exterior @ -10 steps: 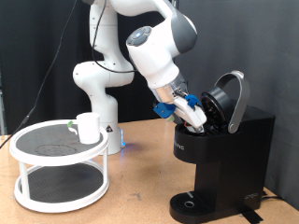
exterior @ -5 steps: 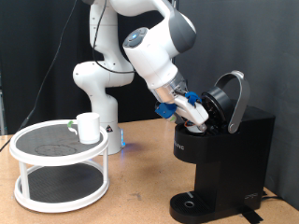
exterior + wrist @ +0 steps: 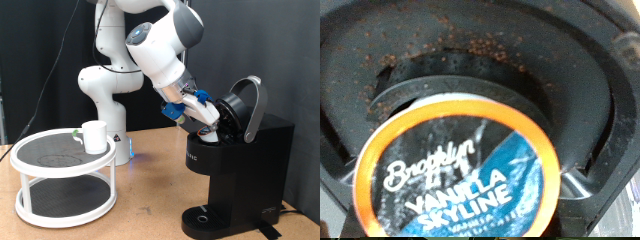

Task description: Make a cup of coffee with the keurig machine

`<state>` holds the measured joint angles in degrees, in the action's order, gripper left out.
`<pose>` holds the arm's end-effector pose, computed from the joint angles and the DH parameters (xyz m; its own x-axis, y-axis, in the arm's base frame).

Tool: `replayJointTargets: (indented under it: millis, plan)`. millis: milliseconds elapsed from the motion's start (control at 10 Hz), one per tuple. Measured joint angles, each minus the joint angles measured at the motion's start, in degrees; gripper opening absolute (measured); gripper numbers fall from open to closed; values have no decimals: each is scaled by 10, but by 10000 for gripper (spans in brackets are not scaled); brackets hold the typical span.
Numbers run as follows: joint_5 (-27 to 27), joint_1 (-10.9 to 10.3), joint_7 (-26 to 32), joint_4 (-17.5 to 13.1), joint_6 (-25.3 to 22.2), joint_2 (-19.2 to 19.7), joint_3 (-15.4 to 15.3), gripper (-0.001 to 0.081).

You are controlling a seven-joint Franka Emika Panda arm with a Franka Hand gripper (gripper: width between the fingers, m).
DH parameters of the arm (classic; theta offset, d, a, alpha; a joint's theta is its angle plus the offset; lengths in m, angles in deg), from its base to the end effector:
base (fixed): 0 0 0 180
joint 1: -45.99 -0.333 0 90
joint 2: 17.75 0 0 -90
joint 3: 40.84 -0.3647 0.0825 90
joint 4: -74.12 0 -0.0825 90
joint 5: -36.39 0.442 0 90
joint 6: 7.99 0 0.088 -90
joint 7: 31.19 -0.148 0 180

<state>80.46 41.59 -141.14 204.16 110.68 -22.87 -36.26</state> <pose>0.5449 0.0591 0.3820 -0.6888 -0.5563 -0.4649 -0.7242 0.5580 0.4052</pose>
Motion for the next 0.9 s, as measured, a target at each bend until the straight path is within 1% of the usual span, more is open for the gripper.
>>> replayJointTargets:
  millis: [300,700,800,900]
  plan:
    - [-10,-1,-10,8,0,1,-3,734]
    - [-10,-4,-10,23,1,4,-15,734]
    - [-8,-4,-10,24,1,3,-18,734]
    - [8,-4,-4,27,11,1,-19,734]
